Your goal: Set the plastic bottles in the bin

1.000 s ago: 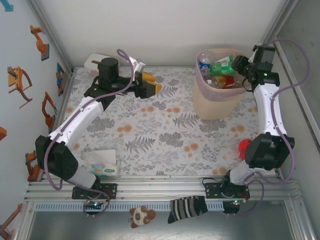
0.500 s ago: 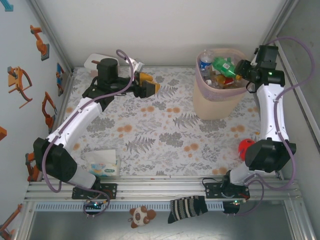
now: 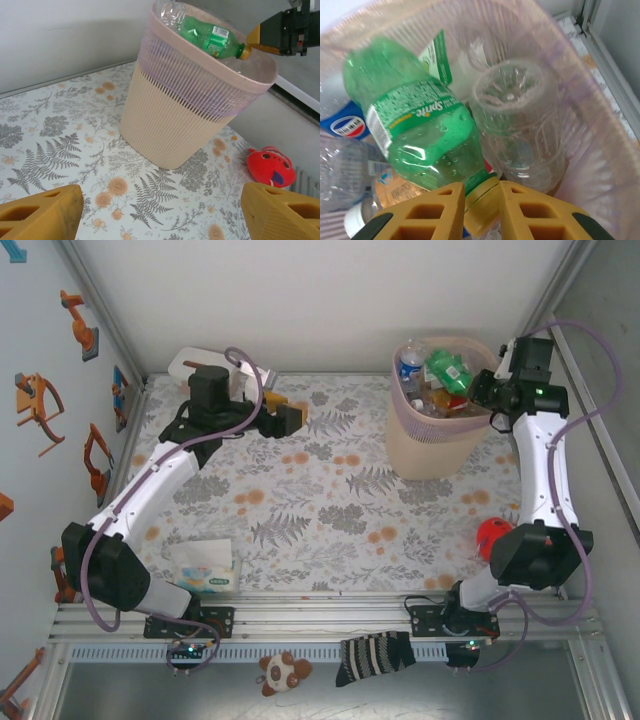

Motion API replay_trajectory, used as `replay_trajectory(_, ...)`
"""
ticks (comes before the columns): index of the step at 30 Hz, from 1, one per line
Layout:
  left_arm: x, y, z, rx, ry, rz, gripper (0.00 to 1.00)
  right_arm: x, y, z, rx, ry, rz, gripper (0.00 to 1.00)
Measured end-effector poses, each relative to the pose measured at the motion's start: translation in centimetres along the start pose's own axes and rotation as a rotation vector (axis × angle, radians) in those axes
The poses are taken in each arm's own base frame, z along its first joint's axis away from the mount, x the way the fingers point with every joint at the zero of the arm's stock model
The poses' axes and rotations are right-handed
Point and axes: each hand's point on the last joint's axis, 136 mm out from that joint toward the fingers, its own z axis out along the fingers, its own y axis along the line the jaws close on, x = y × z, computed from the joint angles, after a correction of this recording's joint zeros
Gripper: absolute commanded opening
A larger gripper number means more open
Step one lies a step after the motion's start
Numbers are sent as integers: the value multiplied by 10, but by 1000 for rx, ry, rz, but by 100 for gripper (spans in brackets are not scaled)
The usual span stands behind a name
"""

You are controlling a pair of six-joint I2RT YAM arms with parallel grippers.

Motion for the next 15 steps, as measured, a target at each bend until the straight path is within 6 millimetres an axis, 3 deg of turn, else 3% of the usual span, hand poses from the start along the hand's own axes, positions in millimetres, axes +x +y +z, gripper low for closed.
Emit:
replay_trajectory(5, 5, 19, -7, -101, 2, -17, 85, 0, -1, -10, 8, -12, -1, 24)
replay_trajectory(10, 20, 48, -24, -262, 6, -51, 90, 6, 1, -47, 5, -81, -10, 31)
replay_trajectory(11, 22, 53, -27, -292, 7, -56, 91, 8, 2, -55, 1, -97, -12, 34)
replay_trajectory(15, 38, 76, -43, -431, 22, -78, 97, 30, 0, -79, -14, -137, -16, 64)
